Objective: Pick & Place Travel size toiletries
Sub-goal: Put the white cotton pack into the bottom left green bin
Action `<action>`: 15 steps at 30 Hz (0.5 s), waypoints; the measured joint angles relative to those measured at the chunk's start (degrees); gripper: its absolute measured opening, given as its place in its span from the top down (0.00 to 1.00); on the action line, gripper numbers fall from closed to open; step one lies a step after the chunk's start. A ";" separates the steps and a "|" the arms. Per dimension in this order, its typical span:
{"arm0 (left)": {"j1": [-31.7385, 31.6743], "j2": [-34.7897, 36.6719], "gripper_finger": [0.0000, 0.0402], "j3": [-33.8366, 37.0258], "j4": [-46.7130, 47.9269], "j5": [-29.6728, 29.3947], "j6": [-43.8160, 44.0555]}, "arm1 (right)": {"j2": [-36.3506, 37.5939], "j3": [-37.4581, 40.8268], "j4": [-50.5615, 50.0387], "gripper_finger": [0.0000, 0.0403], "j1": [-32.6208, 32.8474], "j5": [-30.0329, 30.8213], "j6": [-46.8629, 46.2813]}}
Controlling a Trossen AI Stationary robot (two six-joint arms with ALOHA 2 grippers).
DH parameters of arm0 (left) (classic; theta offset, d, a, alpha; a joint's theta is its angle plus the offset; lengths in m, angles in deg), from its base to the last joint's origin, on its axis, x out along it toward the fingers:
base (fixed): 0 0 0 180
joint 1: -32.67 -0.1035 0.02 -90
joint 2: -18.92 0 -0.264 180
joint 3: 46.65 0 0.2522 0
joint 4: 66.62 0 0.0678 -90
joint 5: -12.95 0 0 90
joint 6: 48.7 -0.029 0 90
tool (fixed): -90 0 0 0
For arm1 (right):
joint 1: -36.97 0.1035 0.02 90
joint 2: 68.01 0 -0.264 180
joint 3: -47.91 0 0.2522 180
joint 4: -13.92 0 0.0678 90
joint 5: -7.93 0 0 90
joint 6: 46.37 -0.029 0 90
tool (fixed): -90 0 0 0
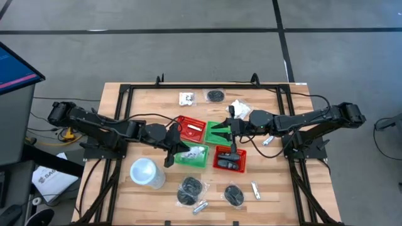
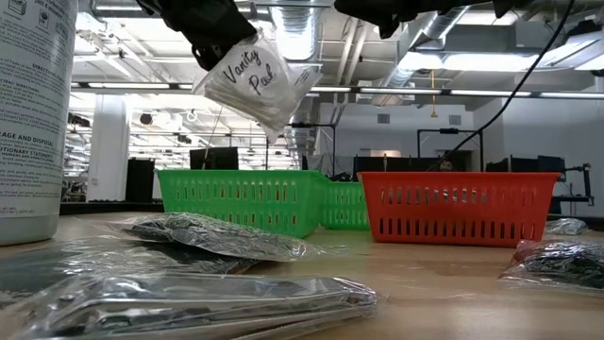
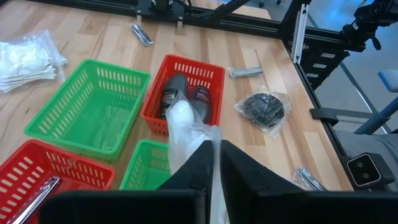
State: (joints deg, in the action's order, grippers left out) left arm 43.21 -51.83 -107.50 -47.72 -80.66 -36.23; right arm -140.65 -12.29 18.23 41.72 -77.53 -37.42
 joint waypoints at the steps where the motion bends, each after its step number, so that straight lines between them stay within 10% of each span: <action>1: 0.00 0.01 0.95 0.00 0.00 0.00 0.00 | 0.00 0.00 0.00 0.81 0.01 0.00 0.00; 15: -0.05 0.00 0.90 0.00 -0.01 -1.06 0.00 | 0.00 0.00 0.00 0.81 0.02 0.00 -0.02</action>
State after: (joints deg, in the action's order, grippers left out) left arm 43.16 -51.83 -107.50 -47.72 -81.73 -36.23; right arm -140.65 -12.29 18.23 41.75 -77.53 -37.44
